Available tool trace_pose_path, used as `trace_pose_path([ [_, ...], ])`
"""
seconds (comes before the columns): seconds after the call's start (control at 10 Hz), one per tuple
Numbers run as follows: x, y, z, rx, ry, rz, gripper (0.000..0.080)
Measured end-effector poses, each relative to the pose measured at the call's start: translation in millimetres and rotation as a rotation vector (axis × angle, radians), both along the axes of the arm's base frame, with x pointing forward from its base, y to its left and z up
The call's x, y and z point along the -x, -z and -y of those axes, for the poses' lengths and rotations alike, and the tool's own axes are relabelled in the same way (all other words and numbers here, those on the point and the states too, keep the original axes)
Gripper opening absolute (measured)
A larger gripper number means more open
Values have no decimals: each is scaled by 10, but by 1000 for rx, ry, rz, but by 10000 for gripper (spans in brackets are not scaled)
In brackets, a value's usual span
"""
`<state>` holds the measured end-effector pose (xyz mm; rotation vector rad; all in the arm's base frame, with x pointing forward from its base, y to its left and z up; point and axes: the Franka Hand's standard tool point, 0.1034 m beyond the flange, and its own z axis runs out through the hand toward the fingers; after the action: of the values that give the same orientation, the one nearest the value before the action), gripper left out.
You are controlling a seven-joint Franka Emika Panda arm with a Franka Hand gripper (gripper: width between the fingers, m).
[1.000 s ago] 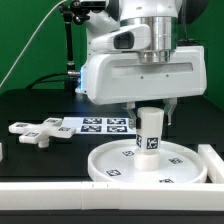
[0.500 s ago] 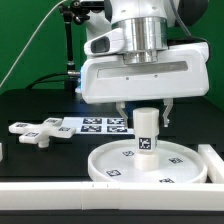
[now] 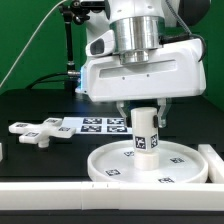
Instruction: Assemble round table
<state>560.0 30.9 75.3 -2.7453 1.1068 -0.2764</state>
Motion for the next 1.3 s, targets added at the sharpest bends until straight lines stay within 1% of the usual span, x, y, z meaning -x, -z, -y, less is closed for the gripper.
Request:
trace_pose_path([
  [0.1,2,1,3,-12,40,-3,413],
  [0.2,14,7,-13,-50,168,-17,413],
  [0.3,30,16,-44,-100,346,-39,416],
  [0.4,32,19,-51,-139,479,-58,416],
  [0.5,33,26,-56,-175,588,-68,416],
  [0.6,27,37,-70,-222,722,-89,416],
  [0.7,15,41,-87,-267,852,-125,416],
  [0.8,1,43,-89,-303,944,-152,416],
  [0.9,8,45,-47,-332,1009,-162,416],
  [1.0,8,44,-41,-355,1069,-171,416],
  [1.2,13,49,-71,-362,1097,-178,419],
  [1.3,14,49,-71,-360,1085,-176,604],
])
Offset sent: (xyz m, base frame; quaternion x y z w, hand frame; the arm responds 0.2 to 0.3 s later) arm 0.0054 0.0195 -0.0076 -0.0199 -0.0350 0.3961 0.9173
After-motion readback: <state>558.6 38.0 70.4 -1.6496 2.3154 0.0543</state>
